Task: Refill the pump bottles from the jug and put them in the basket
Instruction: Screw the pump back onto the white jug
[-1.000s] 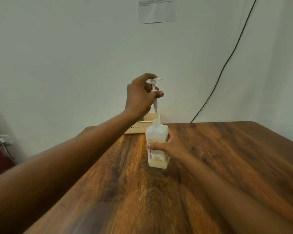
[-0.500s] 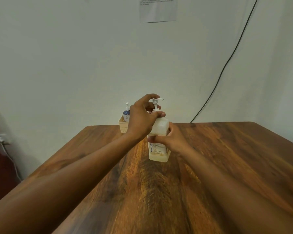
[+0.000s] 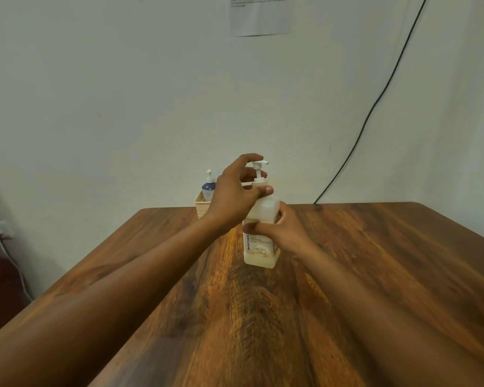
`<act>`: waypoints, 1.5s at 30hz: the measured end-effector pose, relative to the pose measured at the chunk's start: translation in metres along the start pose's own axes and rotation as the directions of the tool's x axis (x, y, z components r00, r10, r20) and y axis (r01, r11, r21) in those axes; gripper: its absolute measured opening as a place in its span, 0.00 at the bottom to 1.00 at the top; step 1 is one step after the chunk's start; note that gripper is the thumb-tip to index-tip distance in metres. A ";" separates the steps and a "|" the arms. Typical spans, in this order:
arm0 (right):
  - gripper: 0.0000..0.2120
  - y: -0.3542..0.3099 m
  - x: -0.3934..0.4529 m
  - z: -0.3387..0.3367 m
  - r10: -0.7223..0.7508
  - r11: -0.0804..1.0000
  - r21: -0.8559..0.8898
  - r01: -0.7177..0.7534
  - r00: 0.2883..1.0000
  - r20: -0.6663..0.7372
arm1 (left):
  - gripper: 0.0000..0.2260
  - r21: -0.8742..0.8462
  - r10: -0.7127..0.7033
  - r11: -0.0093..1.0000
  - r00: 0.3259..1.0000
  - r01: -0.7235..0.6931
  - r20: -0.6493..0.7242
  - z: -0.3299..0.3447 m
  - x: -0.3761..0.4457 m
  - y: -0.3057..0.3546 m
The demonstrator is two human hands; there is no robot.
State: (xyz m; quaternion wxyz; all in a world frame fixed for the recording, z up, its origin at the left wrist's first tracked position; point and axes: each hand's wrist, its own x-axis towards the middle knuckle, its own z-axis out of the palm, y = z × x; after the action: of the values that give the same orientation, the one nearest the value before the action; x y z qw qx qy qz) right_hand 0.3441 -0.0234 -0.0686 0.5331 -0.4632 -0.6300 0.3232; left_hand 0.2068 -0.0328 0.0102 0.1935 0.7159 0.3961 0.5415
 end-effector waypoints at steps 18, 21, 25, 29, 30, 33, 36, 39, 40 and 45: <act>0.31 -0.011 0.004 -0.013 -0.001 1.000 0.000 0.001 0.999 0.044 | 0.21 -0.364 -0.154 0.903 0.962 0.230 0.225 -0.018 0.010 -0.001; 0.30 -0.013 0.006 -0.011 -0.017 0.999 -0.049 0.018 0.999 0.032 | 0.22 -0.248 -0.181 0.947 0.977 0.204 0.109 -0.011 0.010 0.000; 0.26 -0.014 0.005 -0.011 -0.019 0.999 -0.029 0.021 0.997 0.068 | 0.23 -0.279 -0.188 0.938 0.979 0.204 0.082 -0.010 0.015 -0.001; 0.30 -0.016 0.006 -0.021 0.016 0.995 0.092 -0.037 0.975 0.221 | 0.27 -0.401 -0.166 0.869 0.934 0.290 0.315 -0.025 0.021 -0.004; 0.31 -0.017 0.007 -0.023 0.017 0.995 0.092 -0.041 0.969 0.245 | 0.27 -0.415 -0.156 0.857 0.921 0.306 0.357 -0.027 0.022 -0.004; 0.31 -0.017 0.007 -0.023 0.023 0.997 0.071 -0.040 0.972 0.234 | 0.28 -0.406 -0.137 0.859 0.904 0.312 0.406 -0.027 0.021 -0.006; 0.30 -0.015 0.008 -0.021 0.025 0.996 0.083 -0.043 0.978 0.206 | 0.31 -0.371 -0.142 0.878 0.904 0.303 0.403 -0.027 0.022 -0.008; 0.29 -0.017 0.010 -0.020 0.013 0.999 0.049 -0.022 0.985 0.173 | 0.35 -0.202 -0.140 0.962 0.965 0.186 0.224 -0.021 0.022 -0.001; 0.29 -0.018 0.010 -0.019 0.002 0.999 0.032 -0.008 0.986 0.166 | 0.35 -0.169 -0.132 0.973 0.980 0.156 0.149 -0.018 0.023 0.001; 0.31 -0.019 0.005 -0.021 -0.033 0.997 0.072 0.022 0.986 0.162 | 0.31 -0.214 -0.110 0.968 0.986 0.134 0.121 -0.018 0.025 0.003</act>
State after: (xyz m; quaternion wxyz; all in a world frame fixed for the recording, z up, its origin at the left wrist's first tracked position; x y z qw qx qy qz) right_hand 0.3598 -0.0269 -0.0449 0.5003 -0.4074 -0.6659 0.3745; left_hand 0.1934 -0.0181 0.0343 0.3263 0.6924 0.3655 0.5296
